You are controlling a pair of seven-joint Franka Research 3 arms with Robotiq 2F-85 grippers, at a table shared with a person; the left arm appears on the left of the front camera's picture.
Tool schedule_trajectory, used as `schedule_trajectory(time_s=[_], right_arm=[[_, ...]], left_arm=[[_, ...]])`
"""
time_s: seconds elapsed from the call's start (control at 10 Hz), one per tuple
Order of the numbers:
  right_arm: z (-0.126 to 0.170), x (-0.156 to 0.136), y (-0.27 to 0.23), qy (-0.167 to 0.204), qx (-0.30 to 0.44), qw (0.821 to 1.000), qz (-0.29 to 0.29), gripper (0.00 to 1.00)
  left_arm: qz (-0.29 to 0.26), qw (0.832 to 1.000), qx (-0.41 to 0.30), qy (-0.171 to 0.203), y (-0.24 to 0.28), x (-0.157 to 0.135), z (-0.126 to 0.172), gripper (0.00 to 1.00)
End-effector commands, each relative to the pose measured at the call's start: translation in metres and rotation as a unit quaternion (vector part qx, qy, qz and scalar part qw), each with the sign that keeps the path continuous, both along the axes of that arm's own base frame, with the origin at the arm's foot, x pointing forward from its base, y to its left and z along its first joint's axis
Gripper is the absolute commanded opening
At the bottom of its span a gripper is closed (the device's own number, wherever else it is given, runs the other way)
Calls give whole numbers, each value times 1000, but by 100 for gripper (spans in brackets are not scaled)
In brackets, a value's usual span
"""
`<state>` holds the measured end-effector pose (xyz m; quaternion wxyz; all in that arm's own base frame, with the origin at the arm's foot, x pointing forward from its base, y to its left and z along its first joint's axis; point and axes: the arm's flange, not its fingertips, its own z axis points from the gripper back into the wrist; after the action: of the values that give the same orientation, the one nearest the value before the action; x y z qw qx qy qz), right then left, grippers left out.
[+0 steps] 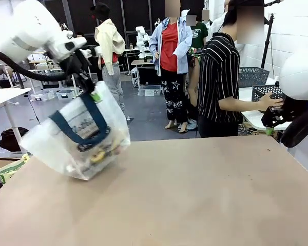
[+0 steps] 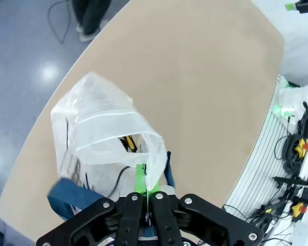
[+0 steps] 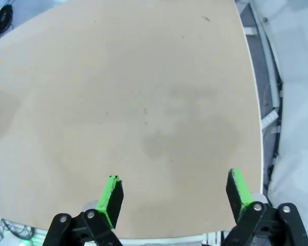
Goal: Transfer purchased items from the store into the shopping bag.
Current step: Move the Reusable shopping bag to the right side of the table.
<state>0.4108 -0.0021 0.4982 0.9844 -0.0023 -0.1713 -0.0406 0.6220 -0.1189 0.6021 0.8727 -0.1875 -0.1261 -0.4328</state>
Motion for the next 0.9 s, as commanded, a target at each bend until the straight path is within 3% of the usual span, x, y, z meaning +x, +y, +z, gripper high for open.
schedule_trajectory(time_s=[0.0, 0.4, 0.6, 0.7, 0.8], right_arm=[[2, 4, -1, 5, -11, 1000, 1, 100], [2, 4, -1, 5, -11, 1000, 1, 100], [2, 4, -1, 5, -11, 1000, 1, 100], [2, 4, -1, 5, -11, 1000, 1, 100], [2, 4, -1, 5, -11, 1000, 1, 100]], left_arm=[[77, 996, 18, 36, 41, -34, 11, 0], [258, 964, 7, 58, 122, -85, -1, 0], [307, 949, 8, 71, 144, -90, -13, 0], [358, 930, 33, 76, 154, -88, -16, 0], [375, 924, 33, 67, 159, -88, -17, 3]])
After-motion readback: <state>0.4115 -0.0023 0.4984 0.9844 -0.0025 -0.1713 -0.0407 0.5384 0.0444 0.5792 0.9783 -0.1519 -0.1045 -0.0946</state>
